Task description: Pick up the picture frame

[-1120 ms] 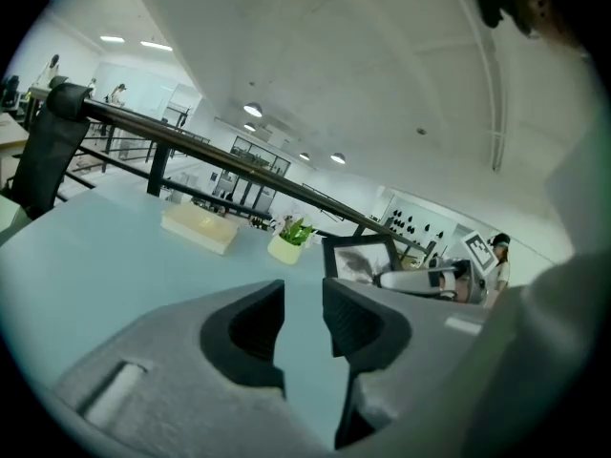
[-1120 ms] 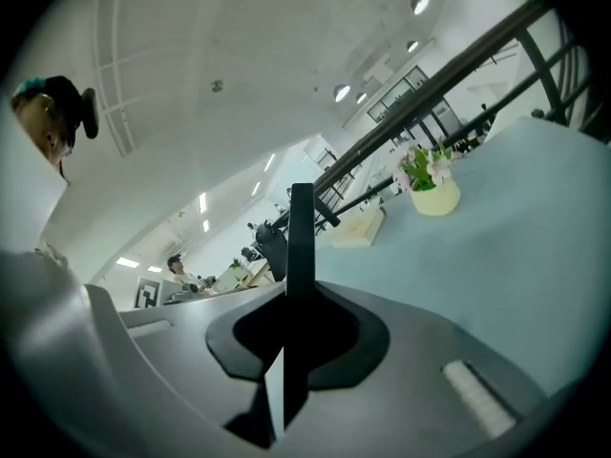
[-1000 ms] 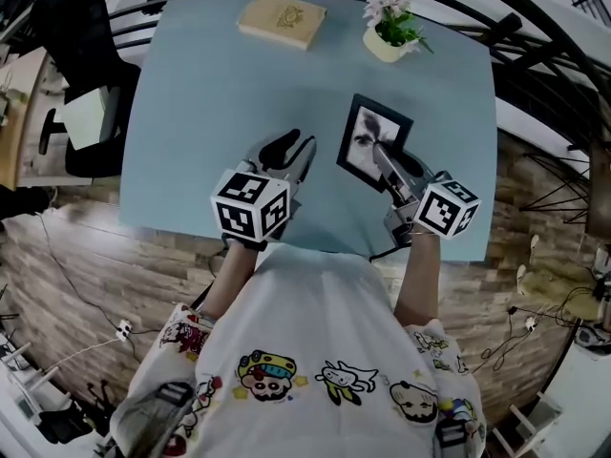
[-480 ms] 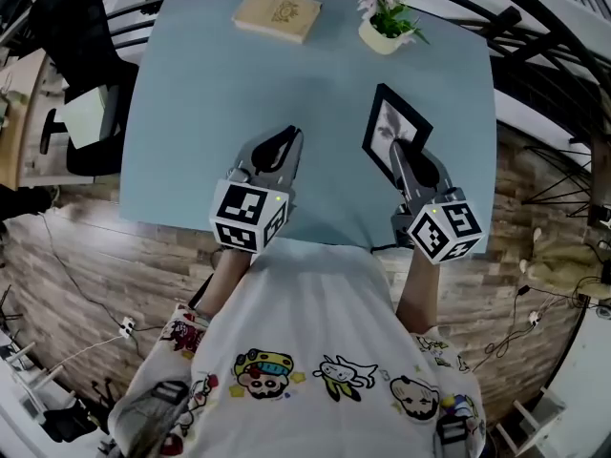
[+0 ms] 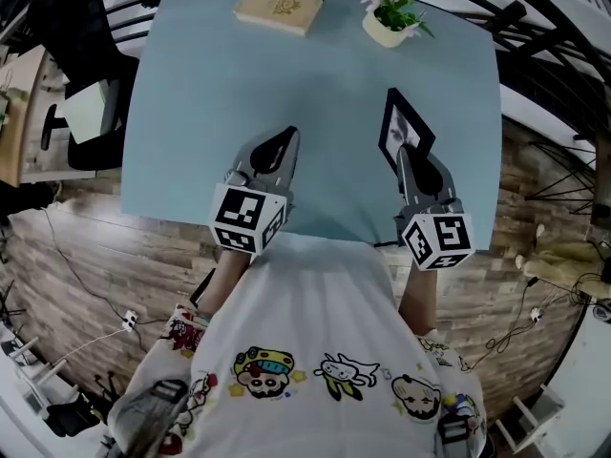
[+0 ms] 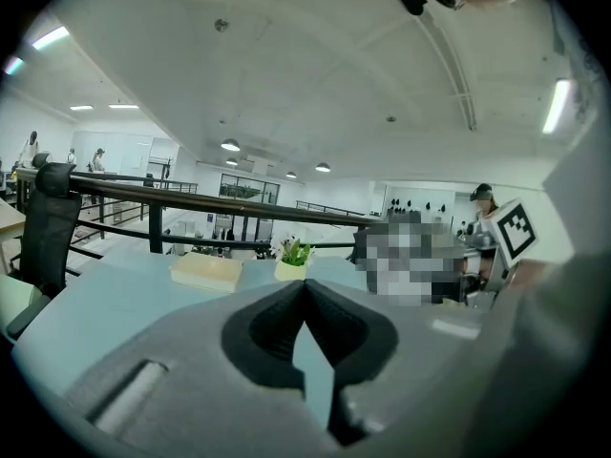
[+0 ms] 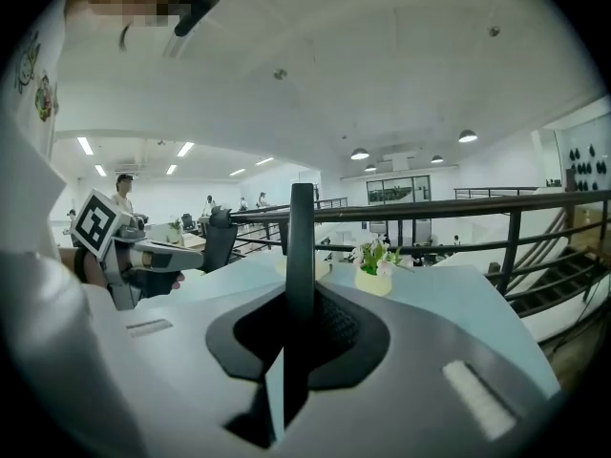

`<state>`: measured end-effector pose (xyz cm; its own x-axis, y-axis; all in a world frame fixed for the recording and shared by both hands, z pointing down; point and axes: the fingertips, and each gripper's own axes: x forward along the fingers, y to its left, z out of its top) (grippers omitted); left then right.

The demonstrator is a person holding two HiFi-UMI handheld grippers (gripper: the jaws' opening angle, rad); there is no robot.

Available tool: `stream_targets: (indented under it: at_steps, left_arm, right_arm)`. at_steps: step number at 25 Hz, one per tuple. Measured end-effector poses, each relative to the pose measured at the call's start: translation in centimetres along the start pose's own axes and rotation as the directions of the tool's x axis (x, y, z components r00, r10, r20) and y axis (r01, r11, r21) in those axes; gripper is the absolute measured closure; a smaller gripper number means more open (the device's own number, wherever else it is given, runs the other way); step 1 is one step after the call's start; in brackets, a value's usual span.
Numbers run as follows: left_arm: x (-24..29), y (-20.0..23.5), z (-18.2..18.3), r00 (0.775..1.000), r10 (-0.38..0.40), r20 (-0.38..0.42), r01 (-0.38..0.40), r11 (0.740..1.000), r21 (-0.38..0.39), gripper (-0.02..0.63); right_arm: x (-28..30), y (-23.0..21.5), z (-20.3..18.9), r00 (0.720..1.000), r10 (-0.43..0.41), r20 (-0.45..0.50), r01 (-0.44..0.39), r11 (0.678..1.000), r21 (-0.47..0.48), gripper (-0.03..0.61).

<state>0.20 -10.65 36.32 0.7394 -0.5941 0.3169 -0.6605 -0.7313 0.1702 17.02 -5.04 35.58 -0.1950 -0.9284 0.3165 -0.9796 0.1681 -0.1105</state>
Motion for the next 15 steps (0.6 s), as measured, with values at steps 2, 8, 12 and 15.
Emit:
stream_targets:
  at_steps: [2,8,12,15]
  left_arm:
    - [-0.1,0.1,-0.2,1.0,0.004,-0.004,-0.004,1.0,0.002,0.615]
    - [-0.4,0.7,-0.5,1.0,0.018,-0.009,-0.018,1.0,-0.005,0.615]
    - [-0.5,1.0,-0.7,1.0,0.023,-0.011,-0.024,1.0,-0.006,0.615]
    - [-0.5,1.3,-0.7,0.999,0.03,-0.011,-0.03,1.0,-0.007,0.615]
  right_arm:
    - [0.0,0.0,-0.3,1.0,-0.005,-0.005,0.005,1.0,-0.002,0.535]
    - [0.3,0.2,-0.7,1.0,-0.001,-0.02,0.001,1.0,0.003,0.535]
    - [0.5,0.3,-0.8,1.0,0.005,-0.023,-0.005,1.0,0.003,0.535]
    - [0.8,0.5,-0.8,1.0,0.016,-0.023,-0.016,1.0,0.004,0.535]
